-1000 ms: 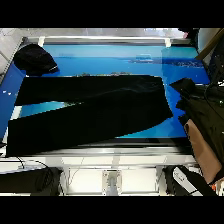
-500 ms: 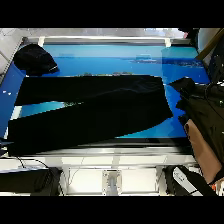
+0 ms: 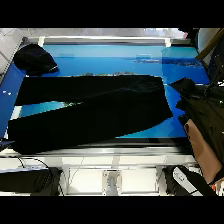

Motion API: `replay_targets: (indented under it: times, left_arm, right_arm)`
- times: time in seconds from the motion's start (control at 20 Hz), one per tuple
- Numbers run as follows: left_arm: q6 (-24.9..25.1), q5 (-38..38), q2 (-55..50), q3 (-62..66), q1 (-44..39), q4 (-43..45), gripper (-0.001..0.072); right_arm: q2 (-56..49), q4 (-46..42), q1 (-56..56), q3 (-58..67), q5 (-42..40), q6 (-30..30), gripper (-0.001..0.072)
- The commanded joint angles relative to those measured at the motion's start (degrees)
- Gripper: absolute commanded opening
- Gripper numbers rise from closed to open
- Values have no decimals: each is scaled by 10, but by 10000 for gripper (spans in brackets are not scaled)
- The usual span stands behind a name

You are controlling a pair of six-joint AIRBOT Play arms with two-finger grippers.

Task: Fold the clothes and pants, and hang the long-sleeved shirts on hangers.

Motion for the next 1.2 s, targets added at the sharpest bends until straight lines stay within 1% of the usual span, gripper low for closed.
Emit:
replay_targets:
  times: [0.0,0.05,0.1,0.15,0.2,0.3,0.4,0.45,0.5,0.55,0.65,0.75,0.8,0.85,0.95,1.0,1.15]
  left_arm:
    - [-20,-4,1,1,-1,-3,7]
    - [-24,-4,4,1,-1,-4,7]
    - [-23,-1,10,1,-1,-4,7]
    - [-23,4,16,1,-1,-6,7]
    - [-24,7,23,1,-1,-15,6]
    - [-30,8,33,1,-1,-64,6]
    - [-38,7,46,2,-3,-111,6]
    - [-38,10,55,2,-5,-118,6]
    - [-38,15,66,2,-8,-119,6]
    - [-38,24,75,2,-10,-119,6]
    - [-38,41,88,2,-13,-120,6]
    - [-38,45,93,2,-18,-120,6]
    - [-38,45,94,2,-20,-119,6]
    - [-41,45,94,2,-22,-119,6]
    - [-43,45,95,2,-24,-119,6]
    - [-43,45,96,2,-24,-119,6]
    - [-42,55,97,2,-24,-119,5]
  right_arm:
    - [9,-75,-6,0,5,1,449]
    - [17,-128,-13,-2,26,11,449]
    - [30,-177,-23,-20,50,38,449]
    - [50,-190,-37,-62,60,42,449]
    - [72,-174,-52,-116,39,49,450]
    - [106,-96,-65,-246,-58,50,451]
    - [103,-67,-65,-338,-136,50,452]
    - [97,-66,-65,-363,-153,50,453]
    - [91,-67,-65,-377,-157,49,491]
    - [86,-67,-65,-380,-160,45,514]
    - [71,-54,-65,-380,-187,43,531]
    - [32,-26,-63,-380,-199,20,531]
    - [3,2,-58,-380,-208,-1,531]
    - [-27,47,-47,-380,-226,-42,531]
    - [-83,168,-21,-377,-289,-123,530]
    - [-102,201,-16,-371,-304,-146,530]
    - [-133,210,-16,-347,-321,-150,519]
